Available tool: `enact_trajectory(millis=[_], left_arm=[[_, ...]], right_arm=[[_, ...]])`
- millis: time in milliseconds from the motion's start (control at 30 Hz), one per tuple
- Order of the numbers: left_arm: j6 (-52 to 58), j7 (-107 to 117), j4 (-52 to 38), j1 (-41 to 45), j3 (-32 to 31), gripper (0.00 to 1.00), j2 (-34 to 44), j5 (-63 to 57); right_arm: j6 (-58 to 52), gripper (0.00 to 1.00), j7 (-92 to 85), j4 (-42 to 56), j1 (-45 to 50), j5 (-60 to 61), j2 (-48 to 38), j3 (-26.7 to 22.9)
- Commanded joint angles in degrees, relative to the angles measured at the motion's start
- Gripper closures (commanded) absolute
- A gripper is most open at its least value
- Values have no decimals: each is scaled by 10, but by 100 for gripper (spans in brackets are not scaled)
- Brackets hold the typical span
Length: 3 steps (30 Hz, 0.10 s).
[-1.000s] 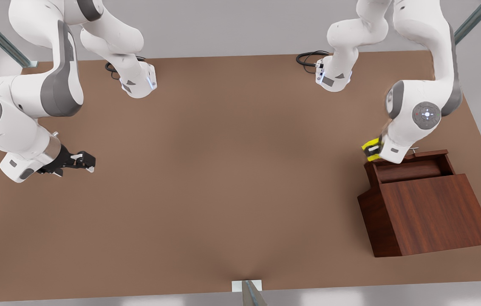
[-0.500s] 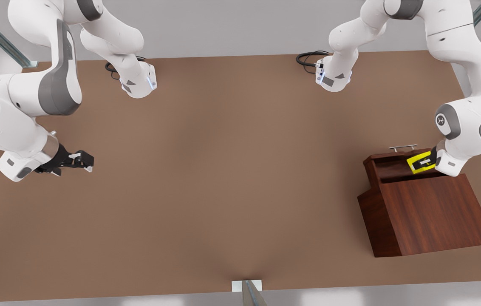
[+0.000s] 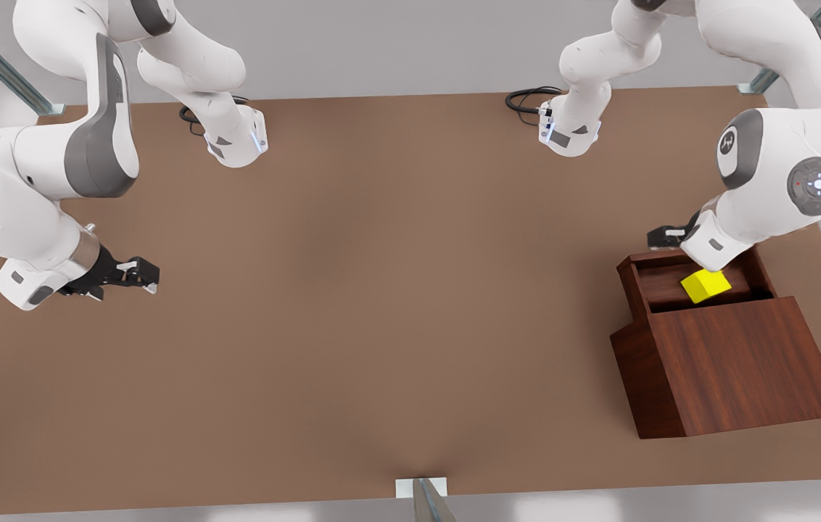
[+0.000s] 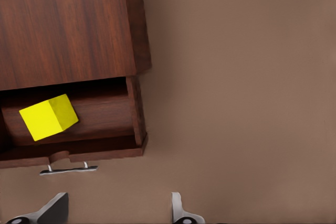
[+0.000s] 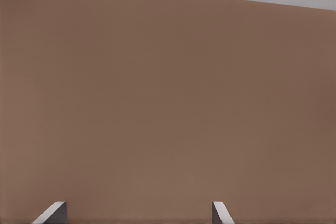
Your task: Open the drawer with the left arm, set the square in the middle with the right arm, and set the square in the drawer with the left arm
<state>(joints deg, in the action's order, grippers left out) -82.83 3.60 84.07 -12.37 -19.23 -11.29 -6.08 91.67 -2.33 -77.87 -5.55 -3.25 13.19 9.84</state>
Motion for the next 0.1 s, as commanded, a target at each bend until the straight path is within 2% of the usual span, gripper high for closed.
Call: enact_trajectory(millis=[0,67], left_arm=[[0,0,-2,-11,0,0,-1,-24],[0,1,-3,-11,1,0,-5,-24]], right_arm=[[0,0,0,0,-3,0,0,0],[0,0,0,0,-3,0,0,0]])
